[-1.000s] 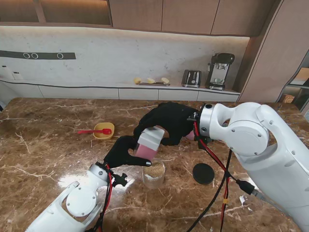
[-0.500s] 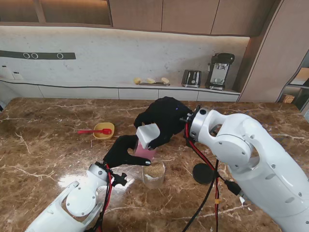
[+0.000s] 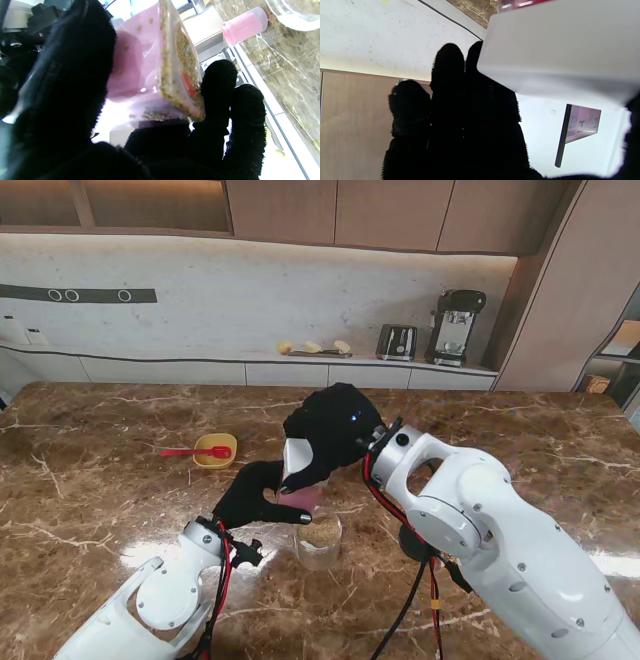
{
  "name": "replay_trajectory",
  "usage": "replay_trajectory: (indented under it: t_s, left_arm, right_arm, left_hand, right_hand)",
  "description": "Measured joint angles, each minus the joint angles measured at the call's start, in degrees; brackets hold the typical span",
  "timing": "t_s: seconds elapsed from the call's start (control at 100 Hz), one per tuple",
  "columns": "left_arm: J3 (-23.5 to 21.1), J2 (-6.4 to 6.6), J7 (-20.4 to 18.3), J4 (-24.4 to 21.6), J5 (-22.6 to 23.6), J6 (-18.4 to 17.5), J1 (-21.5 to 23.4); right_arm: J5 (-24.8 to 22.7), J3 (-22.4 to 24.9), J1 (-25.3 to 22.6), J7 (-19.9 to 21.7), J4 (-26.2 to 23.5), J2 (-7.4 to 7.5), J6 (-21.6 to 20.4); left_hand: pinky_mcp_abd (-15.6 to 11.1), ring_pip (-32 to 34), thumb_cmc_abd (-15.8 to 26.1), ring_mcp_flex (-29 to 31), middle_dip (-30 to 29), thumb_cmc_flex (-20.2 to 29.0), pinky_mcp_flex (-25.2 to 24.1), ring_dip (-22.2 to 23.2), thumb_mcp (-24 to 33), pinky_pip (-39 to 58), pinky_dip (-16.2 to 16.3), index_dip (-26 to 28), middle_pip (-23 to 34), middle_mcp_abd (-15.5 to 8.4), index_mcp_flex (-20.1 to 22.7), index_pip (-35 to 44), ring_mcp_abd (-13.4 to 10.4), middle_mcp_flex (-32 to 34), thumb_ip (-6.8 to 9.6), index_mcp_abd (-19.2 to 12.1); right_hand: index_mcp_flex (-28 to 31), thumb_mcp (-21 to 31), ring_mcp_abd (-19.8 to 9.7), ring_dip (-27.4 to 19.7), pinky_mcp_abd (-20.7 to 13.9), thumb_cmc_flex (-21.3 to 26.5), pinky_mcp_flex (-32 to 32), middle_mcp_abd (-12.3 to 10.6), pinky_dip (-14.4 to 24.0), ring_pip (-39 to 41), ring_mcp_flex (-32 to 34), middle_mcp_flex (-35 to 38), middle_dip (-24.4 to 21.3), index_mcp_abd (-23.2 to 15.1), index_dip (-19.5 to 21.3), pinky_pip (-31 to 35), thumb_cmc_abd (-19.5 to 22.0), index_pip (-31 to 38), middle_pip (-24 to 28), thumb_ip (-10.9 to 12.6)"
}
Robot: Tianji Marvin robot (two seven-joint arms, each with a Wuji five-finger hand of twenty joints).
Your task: Measure grain into the airtight container
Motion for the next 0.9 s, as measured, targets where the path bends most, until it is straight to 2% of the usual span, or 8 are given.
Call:
replay_trajectory:
  t_s: [0.14, 0.34, 0.46, 0.54, 0.64, 0.72, 0.79, 0.9]
  left_arm:
    - [0.0, 0.01, 0.1, 0.2, 0.0, -0.1, 0.0]
    - [0.0, 0.00, 0.4, 0.3, 0.1, -0.2, 0.3]
    - [0.0, -0.04, 0.6, 0.3, 0.1, -0.2, 0.3]
    - [0.0, -0.06, 0.7, 0.2, 0.1, -0.2, 0.3]
    - [0.0, -0.09, 0.9, 0.2, 0.1, -0.4, 0.3]
    - [-0.1, -0.12, 1.0, 0.2, 0.1, -0.5, 0.2]
    - [-0.2, -0.13, 1.1, 0.2, 0.2, -0.5, 0.2]
    - [-0.2, -0.17, 1.6, 0.2, 0.6, -0.5, 0.2]
  right_arm:
    - [0.8, -0.7, 0.2, 1.4, -0.2, -0.19, 1.1]
    - [2.9, -0.7, 0.6, 5.0, -0.3, -0.15, 1.0]
    - [2.3, -0.9, 0.5, 4.4, -0.2, -0.08, 0.4]
    - [1.9, -1.3, 0.6, 3.0, 0.1, -0.08, 0.3]
    - [1.5, -2.2, 0.7, -0.3, 1.0, -0.15, 0.6]
    - [1.0, -2.8, 0.7, -2.1, 1.5, -0.33, 1.7]
    - [0.8, -3.2, 0.7, -2.1, 1.4, -0.56, 3.3]
    - [0.0, -3.9, 0.4, -2.2, 1.1, -0.82, 5.9]
  left_hand:
    - [0.0, 0.0, 0.0, -0.1, 0.0, 0.0, 0.0, 0.0, 0.0, 0.0, 0.0, 0.0, 0.0, 0.0, 0.0, 0.0, 0.0, 0.0, 0.00, 0.0]
    - [0.0, 0.0, 0.0, -0.1, 0.0, 0.0, 0.0, 0.0, 0.0, 0.0, 0.0, 0.0, 0.0, 0.0, 0.0, 0.0, 0.3, 0.0, 0.00, 0.0]
    - [0.0, 0.0, 0.0, -0.1, 0.0, 0.0, 0.0, 0.0, 0.0, 0.0, 0.0, 0.0, 0.0, 0.0, 0.1, 0.0, 0.3, 0.0, -0.01, 0.0]
    - [0.0, 0.0, 0.0, -0.1, 0.0, 0.0, 0.0, 0.0, 0.0, 0.0, 0.0, 0.0, 0.0, 0.0, 0.1, 0.0, 0.3, 0.0, -0.02, 0.0]
    - [0.0, 0.0, 0.0, -0.1, 0.0, 0.0, 0.0, 0.0, 0.0, 0.0, 0.0, -0.8, 0.0, 0.0, 0.1, 0.0, 0.3, 0.0, -0.02, 0.0]
    - [0.0, 0.0, 0.0, -0.1, 0.0, 0.0, 0.0, 0.0, 0.0, 0.0, 0.0, -2.2, 0.0, 0.0, 0.1, 0.0, 0.3, 0.0, -0.02, 0.0]
    - [0.1, 0.0, 0.0, -0.1, 0.0, 0.0, 0.0, 0.0, 0.0, 0.0, 0.0, -2.8, 0.0, 0.2, 0.1, 0.0, 0.5, 0.0, -0.02, 0.0]
    - [0.4, -0.1, 0.0, -0.1, 0.0, 0.5, 0.0, 0.0, 0.0, 0.0, 0.0, -3.5, 0.0, 0.5, 0.1, 0.0, 0.8, 0.0, -0.02, 0.3]
  right_hand:
    - [0.0, 0.0, 0.5, -0.3, 0.5, 0.0, -1.0, 0.7, -0.9, -0.6, 0.0, 0.0, -0.2, 1.0, -0.6, -0.1, 0.3, 0.8, 0.0, 0.0]
    - [-4.2, 1.6, 0.4, -1.3, -0.1, 1.6, -5.9, 0.8, -1.6, -8.3, -4.9, -4.7, -1.9, 2.5, -3.6, -3.9, 1.5, 0.7, -1.4, 0.1]
    - [-6.3, 6.3, -0.2, -1.9, -0.2, 1.7, -6.0, 0.3, -1.6, -11.0, -4.9, -6.5, -5.6, 2.5, -7.5, -4.5, -1.2, 0.8, -4.6, -4.1]
    - [-6.9, 8.2, -0.2, -2.0, -0.3, 2.3, -3.3, 0.3, -1.6, -10.7, -4.0, -6.2, -6.8, 2.6, -11.0, -4.5, -3.5, 3.1, -4.8, -6.6]
    - [-6.9, 9.7, -0.3, -2.6, -0.3, 2.3, 1.3, 0.2, -1.8, -7.4, 0.6, -3.2, -6.8, 2.6, -15.1, -2.1, -6.7, 8.2, -3.3, -8.3]
    - [-6.9, 9.8, -0.2, -1.4, -0.2, 2.3, 4.5, 0.4, -2.9, -4.0, 3.6, -1.2, -7.0, 2.6, -17.3, 0.9, -8.3, 11.8, -2.8, -8.4]
    - [-5.4, 9.8, 0.0, -0.7, -0.2, 2.2, 6.9, 0.5, -3.6, -0.6, 3.6, -0.3, -6.9, 2.5, -18.1, 3.1, -9.4, 12.7, -2.4, -9.5]
    - [-4.2, 9.8, 0.8, -0.7, 0.1, 2.1, 9.9, 1.1, -5.1, 3.9, 3.6, 0.1, -6.3, 2.3, -18.7, 5.2, -11.1, 14.1, -0.7, -9.6]
